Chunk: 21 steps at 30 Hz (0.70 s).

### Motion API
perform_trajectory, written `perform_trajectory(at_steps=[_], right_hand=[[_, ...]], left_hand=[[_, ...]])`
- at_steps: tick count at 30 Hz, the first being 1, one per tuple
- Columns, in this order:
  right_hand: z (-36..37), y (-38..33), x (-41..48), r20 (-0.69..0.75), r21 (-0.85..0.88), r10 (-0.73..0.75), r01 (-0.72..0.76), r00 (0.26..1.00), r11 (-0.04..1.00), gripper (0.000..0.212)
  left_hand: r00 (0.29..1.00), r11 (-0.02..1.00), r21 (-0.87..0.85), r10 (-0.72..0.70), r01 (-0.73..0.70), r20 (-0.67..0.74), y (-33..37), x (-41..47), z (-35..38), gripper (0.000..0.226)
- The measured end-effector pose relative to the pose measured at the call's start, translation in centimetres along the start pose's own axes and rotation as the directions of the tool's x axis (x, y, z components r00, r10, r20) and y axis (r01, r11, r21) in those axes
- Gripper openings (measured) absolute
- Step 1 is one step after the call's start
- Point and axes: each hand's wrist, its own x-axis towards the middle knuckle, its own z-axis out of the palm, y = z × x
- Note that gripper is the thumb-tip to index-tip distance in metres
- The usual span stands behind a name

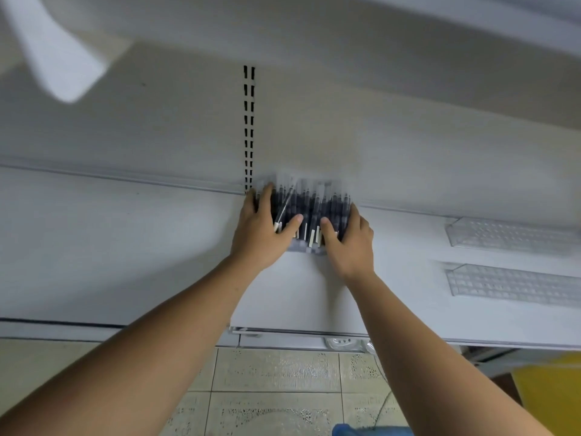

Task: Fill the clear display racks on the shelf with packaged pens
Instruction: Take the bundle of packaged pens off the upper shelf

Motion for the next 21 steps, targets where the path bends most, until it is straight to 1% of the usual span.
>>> perform_trajectory(at_steps=[3, 5, 7, 10, 13, 15, 18, 20, 21], right_hand=[[-0.2, 0.2, 0.0, 0.034, 0.001, 0.015, -0.015, 0.999, 1.0, 0.084], [0.1, 0.1, -0.1, 0.013, 0.018, 0.035, -0.035, 0.999, 0.999, 0.084], [0.3, -0.3, -0.1, -0.009, 0.047, 0.077, -0.077, 0.997, 0.996, 0.083], [0.4, -0.9, 0.5, -0.024, 0.039, 0.119, -0.118, 0.993, 0.992, 0.078], [0.1, -0.8, 1.2, 0.006, -0.062, 0.131, -0.131, 0.991, 0.989, 0.072], [-0.3, -0.3, 1.7, 0.022, -0.094, 0.151, -0.148, 0.988, 0.984, 0.065], [-0.7, 0.0, 2.2, -0.006, -0.03, 0.177, -0.177, 0.984, 0.984, 0.059], [-0.7, -0.1, 2.3, -0.013, 0.058, 0.155, -0.154, 0.988, 0.986, 0.061], [-0.7, -0.2, 2.2, 0.0, 0.107, 0.128, -0.128, 0.992, 0.986, 0.062]], left_hand=[[1.0, 0.999, -0.044, -0.001, 0.001, 0.006, -0.2, -0.1, -0.4, 0.08], [1.0, 0.996, -0.089, -0.005, 0.002, -0.031, -0.1, -0.1, -0.2, 0.067], [0.998, 0.994, -0.107, -0.016, 0.009, -0.06, 0.2, 0.1, 0.2, 0.06], [0.994, 0.991, -0.128, -0.055, 0.043, -0.093, 0.5, 0.5, 0.3, 0.059], [0.994, 0.996, -0.084, -0.017, 0.008, -0.11, 0.1, 1.0, 0.2, 0.061], [0.995, 0.997, -0.07, 0.009, -0.016, -0.104, -0.2, 1.2, -0.1, 0.062], [0.994, 0.999, -0.043, 0.022, -0.027, -0.109, -0.6, 1.8, -0.2, 0.061], [0.991, 0.999, -0.015, 0.037, -0.039, -0.13, -0.7, 2.0, 0.0, 0.059], [0.99, 0.999, -0.032, 0.038, -0.043, -0.135, -0.6, 1.9, 0.0, 0.059]])
